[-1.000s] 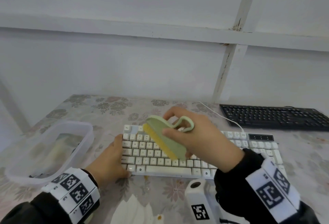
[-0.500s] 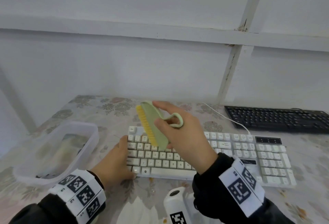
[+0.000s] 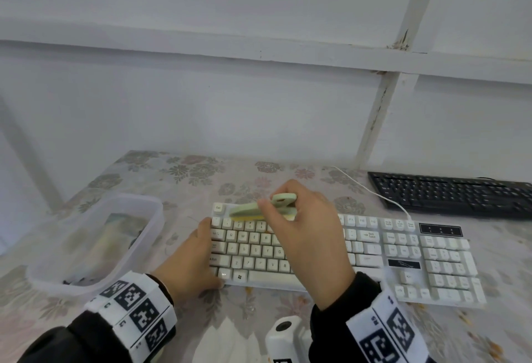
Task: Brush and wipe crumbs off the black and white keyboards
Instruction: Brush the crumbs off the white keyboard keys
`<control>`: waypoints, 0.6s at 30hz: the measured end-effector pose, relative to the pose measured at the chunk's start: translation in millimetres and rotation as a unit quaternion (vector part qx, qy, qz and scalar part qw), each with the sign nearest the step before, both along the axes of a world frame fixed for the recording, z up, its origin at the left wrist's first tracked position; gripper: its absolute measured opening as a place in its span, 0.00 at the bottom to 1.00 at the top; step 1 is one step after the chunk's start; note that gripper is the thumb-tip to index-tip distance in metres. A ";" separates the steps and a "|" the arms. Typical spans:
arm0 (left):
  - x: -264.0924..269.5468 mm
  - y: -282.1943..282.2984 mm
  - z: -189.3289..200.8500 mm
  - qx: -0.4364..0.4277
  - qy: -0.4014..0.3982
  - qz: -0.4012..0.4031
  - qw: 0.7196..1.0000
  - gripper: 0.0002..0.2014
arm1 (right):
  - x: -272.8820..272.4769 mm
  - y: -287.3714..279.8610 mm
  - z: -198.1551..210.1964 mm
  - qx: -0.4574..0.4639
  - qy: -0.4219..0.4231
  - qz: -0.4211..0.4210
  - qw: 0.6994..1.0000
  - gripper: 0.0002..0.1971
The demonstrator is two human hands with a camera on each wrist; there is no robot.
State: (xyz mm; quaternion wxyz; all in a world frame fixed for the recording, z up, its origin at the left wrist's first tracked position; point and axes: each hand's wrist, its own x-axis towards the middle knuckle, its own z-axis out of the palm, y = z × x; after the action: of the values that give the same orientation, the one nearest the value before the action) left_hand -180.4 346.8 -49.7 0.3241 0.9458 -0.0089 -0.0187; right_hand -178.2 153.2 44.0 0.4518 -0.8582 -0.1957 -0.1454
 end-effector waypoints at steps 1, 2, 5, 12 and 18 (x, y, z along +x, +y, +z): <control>0.3 0.0 0.3 0.000 0.001 0.001 1.000 0.46 | -0.1 0.4 -3.8 -0.003 -0.009 -0.005 1.000 0.10; 0.4 -0.3 0.8 0.002 0.004 0.001 1.000 0.47 | -0.5 0.7 -6.7 0.000 -0.013 -0.008 1.000 0.10; -0.3 -2.0 3.0 0.004 0.007 0.001 1.000 0.46 | -1.4 1.6 -11.5 0.000 -0.013 -0.014 1.000 0.08; 0.0 -2.3 2.5 0.030 0.006 0.009 1.000 0.46 | -10.6 18.0 -5.0 0.075 -0.013 0.002 0.997 0.05; -0.2 -3.5 4.5 0.035 0.006 0.007 0.999 0.45 | -11.0 26.2 -17.4 0.016 -0.003 -0.007 1.000 0.06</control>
State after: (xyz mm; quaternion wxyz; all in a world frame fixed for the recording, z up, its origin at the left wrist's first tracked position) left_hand -180.6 343.2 -45.2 0.2908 0.9565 0.0006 -0.0221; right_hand -189.1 179.4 26.5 0.4637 -0.8518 -0.1884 -0.1548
